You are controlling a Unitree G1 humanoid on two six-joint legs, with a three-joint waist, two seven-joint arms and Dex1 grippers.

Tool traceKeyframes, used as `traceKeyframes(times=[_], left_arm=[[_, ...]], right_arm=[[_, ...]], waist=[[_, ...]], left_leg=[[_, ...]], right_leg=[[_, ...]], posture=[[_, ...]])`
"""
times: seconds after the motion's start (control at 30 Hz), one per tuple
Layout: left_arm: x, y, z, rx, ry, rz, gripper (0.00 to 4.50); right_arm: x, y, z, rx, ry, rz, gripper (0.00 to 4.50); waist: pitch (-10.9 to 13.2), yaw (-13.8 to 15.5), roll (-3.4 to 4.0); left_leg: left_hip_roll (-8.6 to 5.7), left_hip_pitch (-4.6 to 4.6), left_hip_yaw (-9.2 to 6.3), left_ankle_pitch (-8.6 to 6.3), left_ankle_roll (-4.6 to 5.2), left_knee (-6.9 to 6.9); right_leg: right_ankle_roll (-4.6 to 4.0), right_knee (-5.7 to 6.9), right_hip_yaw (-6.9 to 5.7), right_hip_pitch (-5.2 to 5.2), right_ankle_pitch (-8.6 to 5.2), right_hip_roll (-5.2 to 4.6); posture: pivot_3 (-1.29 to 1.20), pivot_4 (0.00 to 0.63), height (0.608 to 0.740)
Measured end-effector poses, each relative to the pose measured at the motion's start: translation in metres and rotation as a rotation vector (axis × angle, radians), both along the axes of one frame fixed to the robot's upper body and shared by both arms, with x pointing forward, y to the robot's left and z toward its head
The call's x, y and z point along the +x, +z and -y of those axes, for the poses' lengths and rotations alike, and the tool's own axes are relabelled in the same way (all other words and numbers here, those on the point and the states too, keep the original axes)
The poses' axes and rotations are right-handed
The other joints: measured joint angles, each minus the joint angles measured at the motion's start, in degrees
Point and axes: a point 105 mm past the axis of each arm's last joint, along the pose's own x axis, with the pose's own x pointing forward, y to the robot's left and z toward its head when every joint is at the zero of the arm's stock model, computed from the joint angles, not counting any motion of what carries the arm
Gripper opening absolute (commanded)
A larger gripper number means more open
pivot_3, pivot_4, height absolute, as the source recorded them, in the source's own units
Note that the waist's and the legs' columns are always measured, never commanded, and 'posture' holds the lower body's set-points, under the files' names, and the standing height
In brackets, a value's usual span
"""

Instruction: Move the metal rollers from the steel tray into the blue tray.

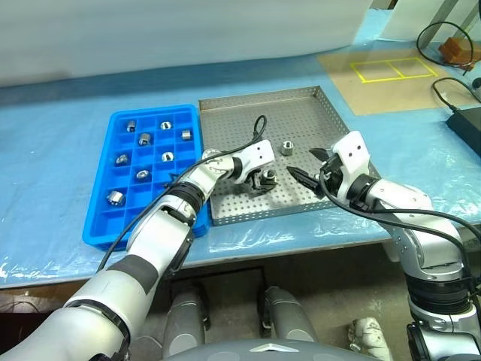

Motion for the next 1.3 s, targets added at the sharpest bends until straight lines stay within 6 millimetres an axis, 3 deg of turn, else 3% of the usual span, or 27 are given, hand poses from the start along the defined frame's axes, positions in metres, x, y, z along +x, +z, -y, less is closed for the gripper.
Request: traceKeyframes(times=[0.1,0.33,0.37,0.73,0.8,0.93,0.97,1.03,1.17,1.3], left_arm=[[-0.003,-0.005,0.003,-0.012,0.0,-0.015,4.22],[-0.006,-0.01,0.005,-0.033,0.002,-0.045,1.85],[-0.004,-0.01,0.004,-0.035,0.02,-0.034,1.7],[0.007,-0.004,-0.006,-0.068,0.105,-0.018,1.73],[0.01,0.016,-0.007,-0.172,0.114,-0.022,1.73],[0.012,0.089,-0.017,-0.4,0.094,0.088,1.73],[0.008,0.103,-0.024,-0.448,0.09,0.117,1.73],[-0.003,0.112,-0.04,-0.497,0.087,0.119,1.73],[-0.031,0.098,-0.092,-0.534,0.127,-0.008,1.73],[-0.046,0.102,-0.133,-0.506,0.212,-0.006,1.73]], right_arm=[[0.001,0.0,0.0,-0.004,-0.002,-0.002,3.71],[0.003,0.003,-0.002,-0.008,0.0,0.011,3.71],[0.003,0.003,-0.002,-0.008,-0.002,0.011,3.71],[0.008,0.003,0.001,-0.001,-0.014,0.013,3.71],[0.009,0.006,-0.002,0.002,-0.001,0.026,3.71],[0.011,0.012,-0.012,0.028,0.046,0.031,3.71],[0.014,0.017,-0.015,0.04,0.06,0.043,3.71],[0.017,0.025,-0.023,0.049,0.104,0.06,3.71],[0.019,0.022,-0.06,0.055,0.281,0.025,3.71],[0.018,0.012,-0.101,0.069,0.468,-0.036,3.71]], waist=[[0.0,0.0,0.0],[0.0,0.0,0.0],[0.0,0.0,0.0],[0.0,-0.1,0.01],[0.0,0.0,0.01],[0.0,0.0,0.03],[0.0,-0.1,0.05],[0.0,-0.1,0.09],[0.0,0.5,0.12],[0.1,2.3,0.19]], left_leg=[[0.01,0.02,0.01,0.0,-0.01,0.02],[0.02,0.12,0.0,0.01,-0.03,0.03],[0.02,0.12,0.0,0.01,-0.03,0.03],[0.02,0.1,0.0,0.01,-0.03,0.02],[0.03,0.05,0.0,0.01,-0.03,0.01],[0.04,0.03,0.01,0.01,-0.03,-0.03],[0.05,0.06,0.02,0.02,-0.03,-0.06],[0.1,0.11,0.03,0.04,-0.07,-0.15],[0.29,0.04,-0.01,0.24,-0.4,-0.33],[0.28,-0.03,-0.02,0.19,-0.68,-0.35]], right_leg=[[0.0,0.02,0.0,0.01,0.0,-0.01],[0.01,0.04,0.0,0.08,0.01,0.0],[0.01,0.04,0.0,0.08,0.01,0.0],[0.01,0.02,0.0,0.05,0.01,0.0],[0.01,0.04,-0.01,0.0,0.01,0.0],[0.0,0.03,0.0,-0.04,0.01,-0.01],[0.0,0.03,0.0,-0.03,0.0,0.0],[-0.01,0.04,0.01,-0.06,0.0,0.04],[-0.17,0.25,-0.11,-0.29,-0.09,0.18],[-0.19,0.3,-0.16,-0.34,-0.09,0.15]], posture=[[-0.51,0.15,0.74],[-0.5,0.15,0.74],[-0.5,0.15,0.74],[-0.46,0.15,0.74],[-0.44,0.15,0.74],[-0.37,0.15,0.74],[-0.35,0.15,0.74],[-0.3,0.15,0.74],[-0.15,0.15,0.74],[-0.01,0.15,0.74]])
